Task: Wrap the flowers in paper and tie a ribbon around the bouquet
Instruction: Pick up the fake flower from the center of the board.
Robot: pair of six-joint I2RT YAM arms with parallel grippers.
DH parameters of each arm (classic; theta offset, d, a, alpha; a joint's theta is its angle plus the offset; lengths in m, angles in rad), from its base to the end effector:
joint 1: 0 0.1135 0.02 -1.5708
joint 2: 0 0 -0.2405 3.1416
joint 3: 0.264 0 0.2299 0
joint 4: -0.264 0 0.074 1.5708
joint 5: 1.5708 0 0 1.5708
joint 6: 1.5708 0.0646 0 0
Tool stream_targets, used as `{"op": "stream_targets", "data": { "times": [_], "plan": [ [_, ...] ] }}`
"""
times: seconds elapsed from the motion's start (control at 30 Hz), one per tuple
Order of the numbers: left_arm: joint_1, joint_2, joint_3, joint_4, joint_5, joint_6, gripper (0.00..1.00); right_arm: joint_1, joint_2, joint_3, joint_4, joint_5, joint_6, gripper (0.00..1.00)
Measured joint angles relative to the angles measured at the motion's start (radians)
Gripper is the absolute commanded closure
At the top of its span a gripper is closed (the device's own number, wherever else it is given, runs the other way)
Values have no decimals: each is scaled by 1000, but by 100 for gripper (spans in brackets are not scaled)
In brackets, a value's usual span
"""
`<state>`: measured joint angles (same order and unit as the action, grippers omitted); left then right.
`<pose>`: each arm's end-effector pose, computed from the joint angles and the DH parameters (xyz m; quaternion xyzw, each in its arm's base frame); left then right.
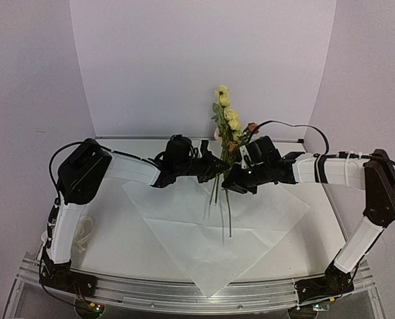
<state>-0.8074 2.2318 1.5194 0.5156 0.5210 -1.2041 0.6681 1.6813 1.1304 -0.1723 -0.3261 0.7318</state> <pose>0.3241 -0.3852 0.1783 0.0129 0.7646 -0.6242 0.1600 0.2764 0.2445 0.1980 -0.0381 0.9011 0.3746 0.2151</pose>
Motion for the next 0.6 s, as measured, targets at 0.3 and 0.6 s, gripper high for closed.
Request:
{"op": "stream_targets", "data": {
  "times": [0.3, 0.6],
  "plan": [
    [1, -13, -71, 34, -1, 4, 99, 0, 7, 68, -141, 157, -30, 100],
    [2, -13, -74, 17, -19, 65, 100, 0, 65, 174, -276, 319, -77, 100]
  ]
}}
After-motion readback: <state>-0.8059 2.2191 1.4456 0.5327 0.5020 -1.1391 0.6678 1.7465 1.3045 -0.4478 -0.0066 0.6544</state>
